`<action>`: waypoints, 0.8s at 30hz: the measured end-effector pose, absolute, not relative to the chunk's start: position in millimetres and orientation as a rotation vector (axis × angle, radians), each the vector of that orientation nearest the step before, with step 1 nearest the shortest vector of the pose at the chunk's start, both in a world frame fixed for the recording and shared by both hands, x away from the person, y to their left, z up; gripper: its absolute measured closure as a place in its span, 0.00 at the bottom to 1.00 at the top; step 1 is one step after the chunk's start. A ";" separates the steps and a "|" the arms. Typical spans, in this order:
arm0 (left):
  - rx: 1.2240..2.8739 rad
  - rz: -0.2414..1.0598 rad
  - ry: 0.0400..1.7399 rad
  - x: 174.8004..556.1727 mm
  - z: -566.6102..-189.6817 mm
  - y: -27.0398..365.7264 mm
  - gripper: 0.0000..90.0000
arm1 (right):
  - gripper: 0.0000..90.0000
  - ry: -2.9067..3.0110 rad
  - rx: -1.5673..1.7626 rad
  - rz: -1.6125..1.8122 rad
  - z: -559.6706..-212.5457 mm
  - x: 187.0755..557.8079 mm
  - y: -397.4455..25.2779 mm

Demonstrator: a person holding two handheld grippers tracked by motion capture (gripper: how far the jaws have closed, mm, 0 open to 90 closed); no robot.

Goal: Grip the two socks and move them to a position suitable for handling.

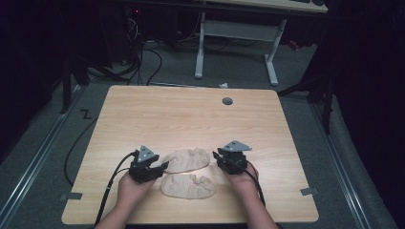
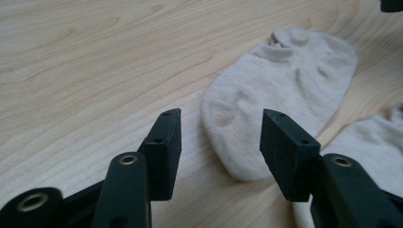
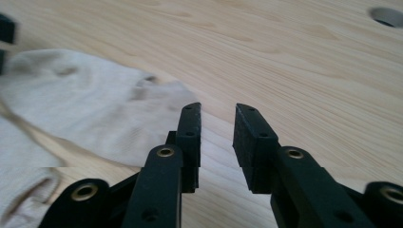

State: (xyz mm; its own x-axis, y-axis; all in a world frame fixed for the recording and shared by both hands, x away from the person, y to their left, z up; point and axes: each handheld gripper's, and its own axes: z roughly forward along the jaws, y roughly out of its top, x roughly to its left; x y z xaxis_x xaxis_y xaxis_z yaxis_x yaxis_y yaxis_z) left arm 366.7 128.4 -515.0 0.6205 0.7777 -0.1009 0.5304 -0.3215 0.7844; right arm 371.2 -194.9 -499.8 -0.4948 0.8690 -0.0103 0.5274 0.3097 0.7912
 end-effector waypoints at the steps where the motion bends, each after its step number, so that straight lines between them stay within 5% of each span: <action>1: 2.000 0.356 1.025 364.5 -514.6 127.4 0.57 | 0.78 2.129 1.264 1.054 -500.5 371.2 -199.9; 11: 2.037 0.348 1.027 366.9 -519.1 126.8 0.69 | 0.68 2.208 1.272 1.088 -512.0 383.3 -182.7; 24: 2.080 0.324 1.062 367.0 -529.0 129.7 0.81 | 0.77 2.278 1.276 0.984 -528.3 393.0 -154.6</action>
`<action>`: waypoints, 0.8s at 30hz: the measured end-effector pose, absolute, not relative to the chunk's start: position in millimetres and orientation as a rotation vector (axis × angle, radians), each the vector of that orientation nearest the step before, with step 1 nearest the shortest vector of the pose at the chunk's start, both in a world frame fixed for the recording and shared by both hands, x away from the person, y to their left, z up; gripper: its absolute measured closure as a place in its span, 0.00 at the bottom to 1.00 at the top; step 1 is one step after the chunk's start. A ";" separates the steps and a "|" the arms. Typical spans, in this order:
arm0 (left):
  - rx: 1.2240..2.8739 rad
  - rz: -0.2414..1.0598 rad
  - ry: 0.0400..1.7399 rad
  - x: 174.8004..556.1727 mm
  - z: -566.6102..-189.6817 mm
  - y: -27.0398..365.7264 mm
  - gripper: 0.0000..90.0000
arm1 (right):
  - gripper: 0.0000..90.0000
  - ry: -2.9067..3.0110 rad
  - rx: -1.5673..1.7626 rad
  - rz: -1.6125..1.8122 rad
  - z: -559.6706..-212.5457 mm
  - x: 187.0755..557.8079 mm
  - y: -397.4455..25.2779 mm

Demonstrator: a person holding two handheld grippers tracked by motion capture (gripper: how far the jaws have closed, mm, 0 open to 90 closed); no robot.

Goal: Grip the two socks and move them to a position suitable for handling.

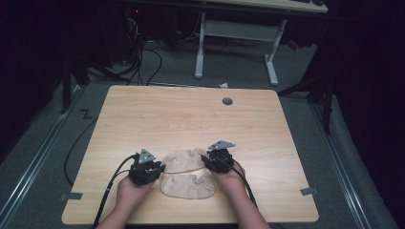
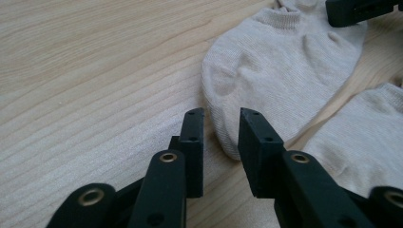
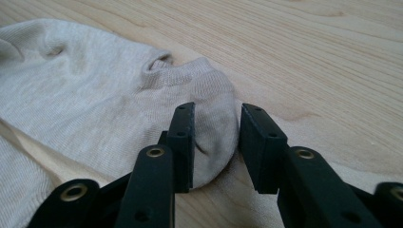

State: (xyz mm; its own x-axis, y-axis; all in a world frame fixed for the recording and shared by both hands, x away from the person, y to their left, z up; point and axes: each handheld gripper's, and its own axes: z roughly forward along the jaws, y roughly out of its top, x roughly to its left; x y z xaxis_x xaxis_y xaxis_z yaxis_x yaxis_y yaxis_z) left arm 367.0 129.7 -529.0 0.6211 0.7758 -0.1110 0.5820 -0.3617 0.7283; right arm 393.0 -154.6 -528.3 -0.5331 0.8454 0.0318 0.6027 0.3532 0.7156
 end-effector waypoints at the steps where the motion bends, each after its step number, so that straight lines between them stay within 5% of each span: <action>1: 2.078 0.320 1.066 367.5 -529.2 129.5 0.82 | 0.78 2.277 1.267 0.982 -528.6 391.9 -153.5; 8: 2.073 0.341 1.056 367.9 -529.8 129.0 0.96 | 0.92 2.308 1.220 0.967 -527.8 387.3 -148.9; 24: 2.004 0.435 0.989 359.4 -512.1 133.4 0.97 | 0.95 2.249 1.158 0.971 -515.8 374.4 -145.2</action>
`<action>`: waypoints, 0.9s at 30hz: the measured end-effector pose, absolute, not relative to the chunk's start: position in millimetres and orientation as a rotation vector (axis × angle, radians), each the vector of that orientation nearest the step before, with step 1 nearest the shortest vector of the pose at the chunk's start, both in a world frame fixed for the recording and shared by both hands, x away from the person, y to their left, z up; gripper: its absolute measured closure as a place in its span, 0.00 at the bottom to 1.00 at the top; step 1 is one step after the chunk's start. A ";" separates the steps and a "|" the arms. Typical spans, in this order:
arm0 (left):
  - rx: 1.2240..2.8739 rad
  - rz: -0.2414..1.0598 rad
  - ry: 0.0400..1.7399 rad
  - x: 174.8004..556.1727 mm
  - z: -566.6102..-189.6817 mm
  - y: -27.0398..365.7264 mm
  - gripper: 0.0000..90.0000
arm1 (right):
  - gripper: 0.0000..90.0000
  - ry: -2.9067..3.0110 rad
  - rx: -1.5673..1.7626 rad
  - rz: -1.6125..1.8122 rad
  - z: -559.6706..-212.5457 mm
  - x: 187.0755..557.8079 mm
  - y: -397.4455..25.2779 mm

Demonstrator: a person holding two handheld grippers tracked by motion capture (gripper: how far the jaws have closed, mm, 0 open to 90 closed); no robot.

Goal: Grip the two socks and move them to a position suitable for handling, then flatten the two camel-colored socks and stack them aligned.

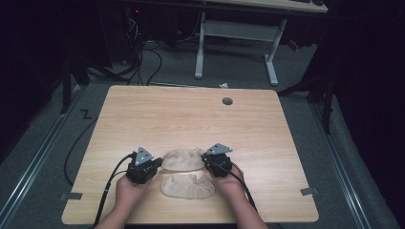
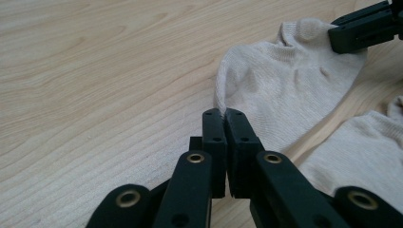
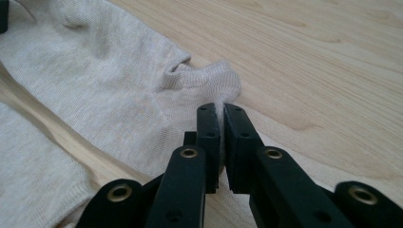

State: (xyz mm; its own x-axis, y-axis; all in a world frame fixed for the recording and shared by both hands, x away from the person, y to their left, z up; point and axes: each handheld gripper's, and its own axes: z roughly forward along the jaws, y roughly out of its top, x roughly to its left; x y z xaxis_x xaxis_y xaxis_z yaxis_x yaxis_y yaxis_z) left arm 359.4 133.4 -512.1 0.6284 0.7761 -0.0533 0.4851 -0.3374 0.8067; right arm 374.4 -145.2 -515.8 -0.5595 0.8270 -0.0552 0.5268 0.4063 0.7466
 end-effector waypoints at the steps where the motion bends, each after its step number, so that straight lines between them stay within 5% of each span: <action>1: 2.001 0.436 0.991 358.5 -511.3 133.5 0.97 | 0.95 2.245 1.161 0.980 -514.2 372.8 -145.1; 27: 2.034 0.429 0.866 333.9 -491.8 123.5 0.97 | 0.95 2.145 1.066 1.074 -485.6 327.4 -168.8</action>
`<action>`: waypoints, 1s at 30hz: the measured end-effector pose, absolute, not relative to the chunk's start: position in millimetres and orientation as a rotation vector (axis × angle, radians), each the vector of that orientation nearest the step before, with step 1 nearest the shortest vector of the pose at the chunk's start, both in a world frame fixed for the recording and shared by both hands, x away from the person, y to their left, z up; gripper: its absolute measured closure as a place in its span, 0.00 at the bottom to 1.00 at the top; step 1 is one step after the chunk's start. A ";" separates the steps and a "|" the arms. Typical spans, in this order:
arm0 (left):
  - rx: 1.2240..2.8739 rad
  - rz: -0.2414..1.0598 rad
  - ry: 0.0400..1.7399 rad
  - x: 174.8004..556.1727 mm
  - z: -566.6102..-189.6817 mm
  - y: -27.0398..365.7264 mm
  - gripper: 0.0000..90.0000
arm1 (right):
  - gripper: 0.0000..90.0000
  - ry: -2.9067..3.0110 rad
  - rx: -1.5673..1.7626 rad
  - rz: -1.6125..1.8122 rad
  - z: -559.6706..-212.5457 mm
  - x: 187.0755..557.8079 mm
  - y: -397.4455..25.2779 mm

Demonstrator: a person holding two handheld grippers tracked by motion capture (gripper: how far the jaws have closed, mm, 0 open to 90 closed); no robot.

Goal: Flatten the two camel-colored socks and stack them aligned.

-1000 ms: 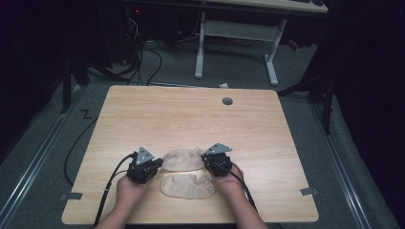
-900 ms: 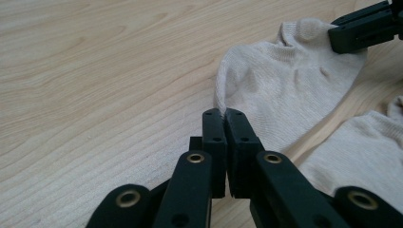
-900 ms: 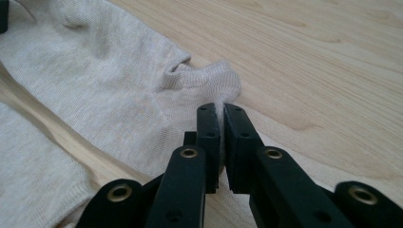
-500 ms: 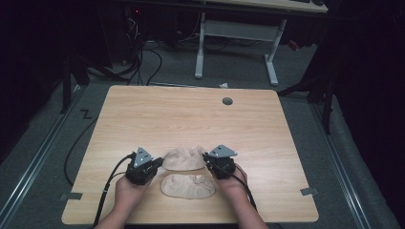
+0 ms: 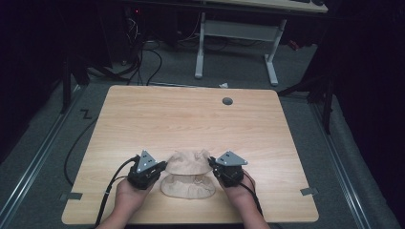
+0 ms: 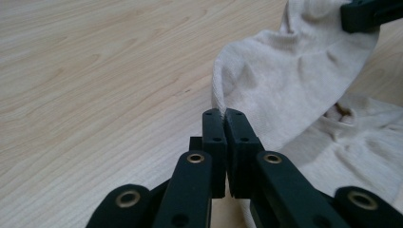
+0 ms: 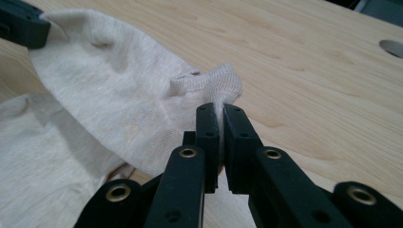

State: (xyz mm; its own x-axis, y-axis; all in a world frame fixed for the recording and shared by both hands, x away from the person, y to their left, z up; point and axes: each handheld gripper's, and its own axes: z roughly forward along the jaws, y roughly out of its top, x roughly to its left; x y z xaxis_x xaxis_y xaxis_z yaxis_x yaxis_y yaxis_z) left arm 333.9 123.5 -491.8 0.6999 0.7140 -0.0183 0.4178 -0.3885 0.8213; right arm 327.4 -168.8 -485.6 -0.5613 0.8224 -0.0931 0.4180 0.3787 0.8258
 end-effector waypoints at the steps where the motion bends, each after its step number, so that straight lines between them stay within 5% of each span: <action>1: 2.034 0.429 0.866 333.9 -491.8 123.5 0.97 | 0.95 2.138 1.070 1.083 -483.4 324.4 -171.0; 30: 2.173 0.354 0.863 296.6 -500.6 127.3 0.97 | 0.95 2.315 1.005 1.018 -503.9 273.7 -174.3</action>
